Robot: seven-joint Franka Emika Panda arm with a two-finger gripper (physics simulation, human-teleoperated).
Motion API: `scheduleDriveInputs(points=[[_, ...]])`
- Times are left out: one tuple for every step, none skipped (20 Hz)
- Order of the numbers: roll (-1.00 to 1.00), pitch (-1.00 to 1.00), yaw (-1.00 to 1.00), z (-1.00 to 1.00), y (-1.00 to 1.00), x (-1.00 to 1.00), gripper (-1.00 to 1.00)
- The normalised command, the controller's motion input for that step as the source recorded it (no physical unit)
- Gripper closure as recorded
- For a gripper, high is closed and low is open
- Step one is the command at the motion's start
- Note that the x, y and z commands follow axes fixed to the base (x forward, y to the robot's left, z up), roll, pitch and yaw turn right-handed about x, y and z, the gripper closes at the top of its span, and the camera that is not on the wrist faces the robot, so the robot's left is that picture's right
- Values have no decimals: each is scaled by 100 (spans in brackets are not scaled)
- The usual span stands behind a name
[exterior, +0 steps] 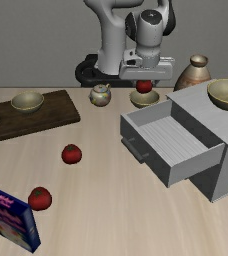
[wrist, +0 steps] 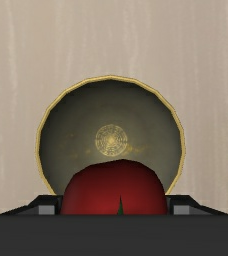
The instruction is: Pick the tomato in the top layer of the drawer and place it on the bowl between the vase and the teapot
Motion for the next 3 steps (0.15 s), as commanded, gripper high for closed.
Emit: scheduleDriveInputs(points=[[0, 0, 0, 0, 0, 0, -100], [0, 0, 0, 0, 0, 0, -100], [0, 0, 0, 0, 0, 0, -100]])
